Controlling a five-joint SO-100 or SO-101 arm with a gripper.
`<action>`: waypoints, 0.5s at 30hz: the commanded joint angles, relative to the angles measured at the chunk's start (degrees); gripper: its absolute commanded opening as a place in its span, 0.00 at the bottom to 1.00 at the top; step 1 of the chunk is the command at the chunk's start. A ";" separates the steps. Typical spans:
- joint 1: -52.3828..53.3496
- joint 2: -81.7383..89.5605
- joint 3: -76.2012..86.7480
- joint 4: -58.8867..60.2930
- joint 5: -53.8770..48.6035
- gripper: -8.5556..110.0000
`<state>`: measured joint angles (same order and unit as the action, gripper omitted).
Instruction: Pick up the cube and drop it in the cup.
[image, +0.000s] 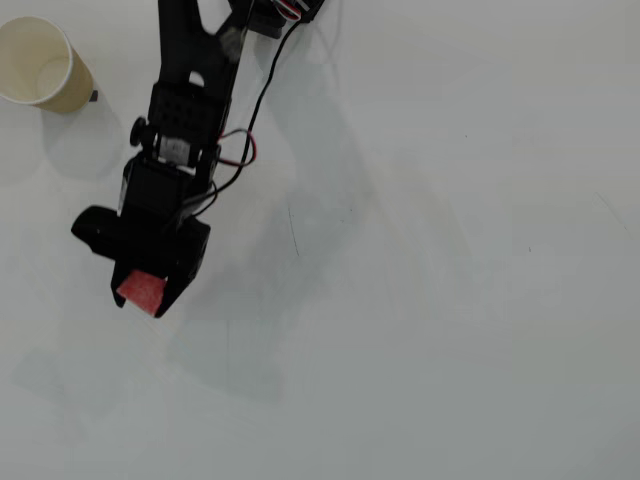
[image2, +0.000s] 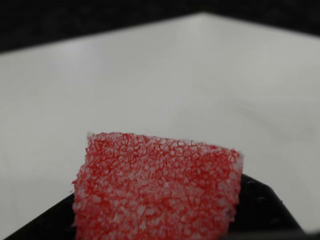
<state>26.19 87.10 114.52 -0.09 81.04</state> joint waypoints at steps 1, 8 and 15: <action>-0.26 16.44 2.20 -0.09 0.62 0.07; 2.20 28.83 10.72 0.35 0.62 0.07; 6.42 40.61 18.63 1.05 0.62 0.07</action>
<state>30.67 117.07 132.45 1.14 81.04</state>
